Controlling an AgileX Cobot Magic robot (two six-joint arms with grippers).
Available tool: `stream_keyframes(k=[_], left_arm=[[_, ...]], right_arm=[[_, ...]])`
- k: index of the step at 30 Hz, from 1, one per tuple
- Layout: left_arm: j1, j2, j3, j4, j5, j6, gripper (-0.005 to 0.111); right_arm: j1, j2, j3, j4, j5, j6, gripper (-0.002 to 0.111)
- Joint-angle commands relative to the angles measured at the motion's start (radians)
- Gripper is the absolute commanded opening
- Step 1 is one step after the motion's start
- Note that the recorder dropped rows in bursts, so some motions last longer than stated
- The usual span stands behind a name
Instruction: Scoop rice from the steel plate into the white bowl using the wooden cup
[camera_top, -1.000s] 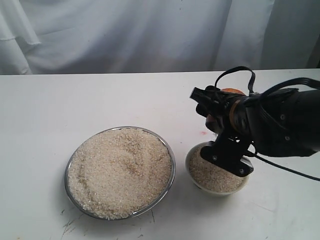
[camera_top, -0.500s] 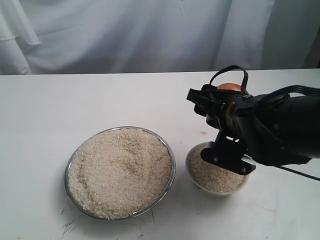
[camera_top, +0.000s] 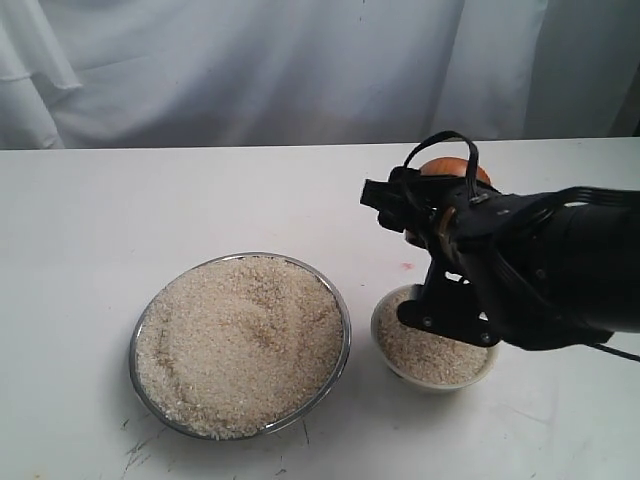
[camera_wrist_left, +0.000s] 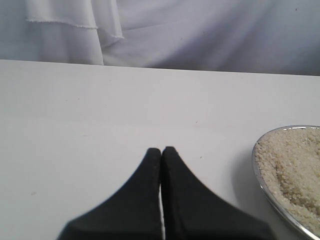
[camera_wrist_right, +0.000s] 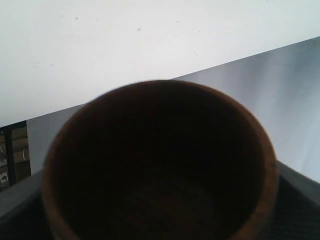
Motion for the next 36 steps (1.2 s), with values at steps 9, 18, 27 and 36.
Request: stream_keyframes(k=[9,18,27,36], left_arm=[[-0.003,-0.004,0.005,0.001,-0.014,0.0,0.0],[-0.003,-0.004,0.005,0.001,-0.014,0.0,0.0],[-0.003,-0.004,0.005,0.001,-0.014,0.0,0.0],[-0.003,-0.004,0.005,0.001,-0.014,0.0,0.0]], right_arm=[[0.05,-0.012,0.002,-0.043,0.079,0.058,0.0],[-0.057,-0.048,0.002,0.227,-0.199,0.285,0.0],[-0.422,-0.062,-0.004,0.79,-0.791,0.384,0.0],[-0.757,0.021,-0.007,0.604,-1.464,1.309,0.0]])
